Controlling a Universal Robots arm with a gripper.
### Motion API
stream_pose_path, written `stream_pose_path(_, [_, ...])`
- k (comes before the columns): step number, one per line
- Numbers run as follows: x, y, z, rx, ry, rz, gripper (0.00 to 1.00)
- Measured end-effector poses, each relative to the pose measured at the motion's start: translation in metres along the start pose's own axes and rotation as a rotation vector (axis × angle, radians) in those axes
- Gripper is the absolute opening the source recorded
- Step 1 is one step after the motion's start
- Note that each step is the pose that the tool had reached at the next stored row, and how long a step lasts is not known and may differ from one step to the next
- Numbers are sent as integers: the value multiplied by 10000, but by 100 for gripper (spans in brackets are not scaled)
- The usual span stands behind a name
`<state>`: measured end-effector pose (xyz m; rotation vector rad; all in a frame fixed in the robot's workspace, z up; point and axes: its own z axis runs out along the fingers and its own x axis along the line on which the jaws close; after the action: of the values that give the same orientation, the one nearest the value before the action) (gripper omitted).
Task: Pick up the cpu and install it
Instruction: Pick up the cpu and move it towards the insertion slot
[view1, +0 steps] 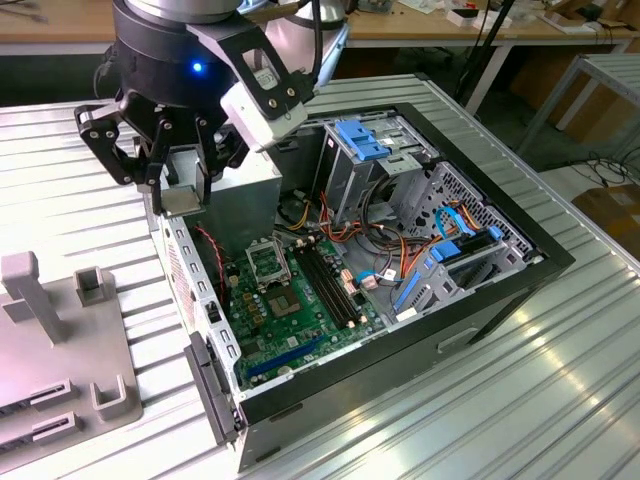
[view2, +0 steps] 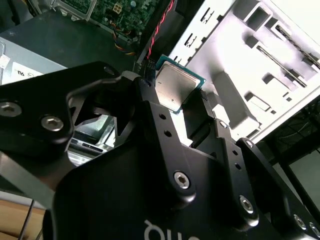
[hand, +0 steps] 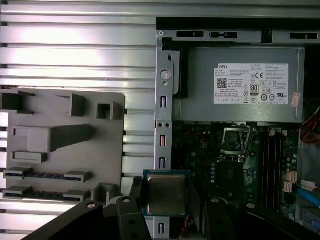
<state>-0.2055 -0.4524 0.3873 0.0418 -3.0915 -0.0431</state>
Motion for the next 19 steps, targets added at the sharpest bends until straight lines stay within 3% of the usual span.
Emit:
stream_pose_path(7, [-9,0,0,-1,-1,-3,47])
stream_pose_path(19, [-119,-3,-5,0,0,-1,47])
